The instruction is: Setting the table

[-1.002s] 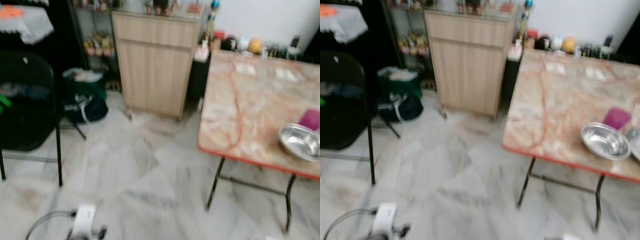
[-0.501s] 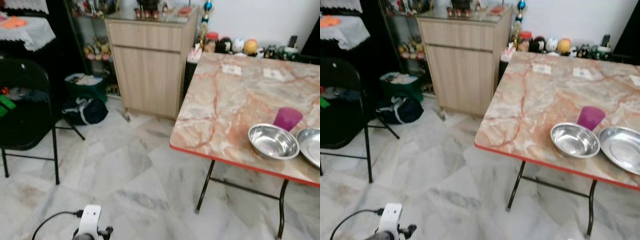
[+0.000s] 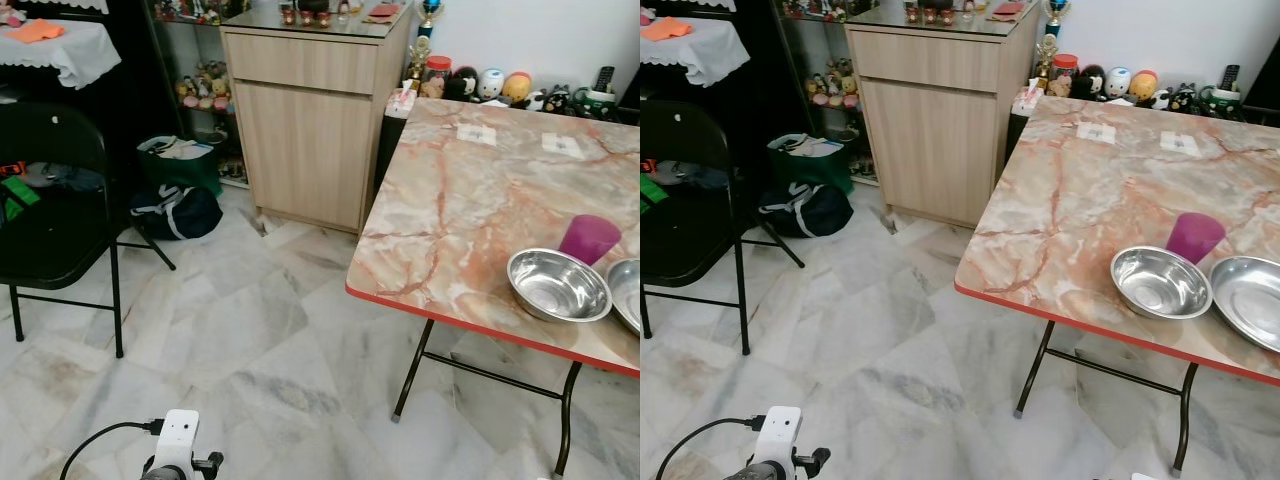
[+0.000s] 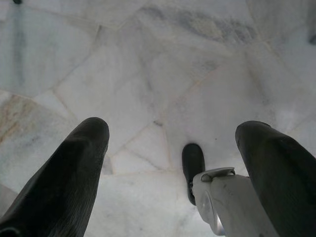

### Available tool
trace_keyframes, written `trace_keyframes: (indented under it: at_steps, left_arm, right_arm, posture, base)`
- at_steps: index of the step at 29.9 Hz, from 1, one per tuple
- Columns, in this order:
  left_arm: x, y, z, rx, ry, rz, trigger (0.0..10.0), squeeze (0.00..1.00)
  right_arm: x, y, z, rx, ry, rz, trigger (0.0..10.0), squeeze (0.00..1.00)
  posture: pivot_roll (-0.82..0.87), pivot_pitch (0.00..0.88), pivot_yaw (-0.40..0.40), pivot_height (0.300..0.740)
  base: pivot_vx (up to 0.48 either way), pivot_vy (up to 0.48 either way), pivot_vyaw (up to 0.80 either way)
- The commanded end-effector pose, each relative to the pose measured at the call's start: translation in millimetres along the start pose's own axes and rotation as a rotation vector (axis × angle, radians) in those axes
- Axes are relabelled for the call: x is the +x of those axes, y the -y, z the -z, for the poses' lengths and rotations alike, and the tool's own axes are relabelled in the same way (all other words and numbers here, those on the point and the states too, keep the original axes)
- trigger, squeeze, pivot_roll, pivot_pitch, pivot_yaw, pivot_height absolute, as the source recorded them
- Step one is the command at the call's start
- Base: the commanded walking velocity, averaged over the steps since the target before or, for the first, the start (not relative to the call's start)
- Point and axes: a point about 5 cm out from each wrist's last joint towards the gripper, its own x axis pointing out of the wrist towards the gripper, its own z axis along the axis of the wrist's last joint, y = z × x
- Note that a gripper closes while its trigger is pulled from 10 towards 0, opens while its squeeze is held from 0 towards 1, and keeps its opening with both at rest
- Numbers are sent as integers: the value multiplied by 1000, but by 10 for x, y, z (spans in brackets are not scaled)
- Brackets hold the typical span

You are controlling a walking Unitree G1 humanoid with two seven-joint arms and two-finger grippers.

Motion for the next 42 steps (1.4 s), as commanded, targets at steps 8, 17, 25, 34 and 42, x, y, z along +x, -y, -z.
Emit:
trace_keyframes:
  at_steps: [8, 17, 25, 34, 42]
  left_arm:
    - [-40, 331, 248, 3, -7, 65, 10000, 0]
    - [-40, 331, 248, 3, -7, 65, 10000, 0]
    - [-40, 331, 248, 3, -7, 65, 10000, 0]
    - [-40, 331, 248, 3, -7, 65, 10000, 0]
    - [-46, 297, 248, -22, 8, 47, 10000, 0]
  right_arm:
    - [6, -744, -529, -81, 147, -325, 10000, 0]
    - [6, -744, -529, -81, 147, -325, 10000, 0]
    - [6, -744, -529, -81, 147, -325, 10000, 0]
    - [6, -744, -529, -81, 147, -325, 10000, 0]
    - [3, -756, -553, -65, 154, -345, 10000, 0]
  posture:
    - [118, 54, -170, 740]
    - [118, 54, -170, 740]
    - [118, 54, -170, 740]
    - [118, 54, -170, 740]
    - [123, 68, -177, 740]
  base:
    - [0, 0, 0]
    - [0, 0, 0]
    - [0, 0, 0]
    - [0, 0, 0]
    - [0, 0, 0]
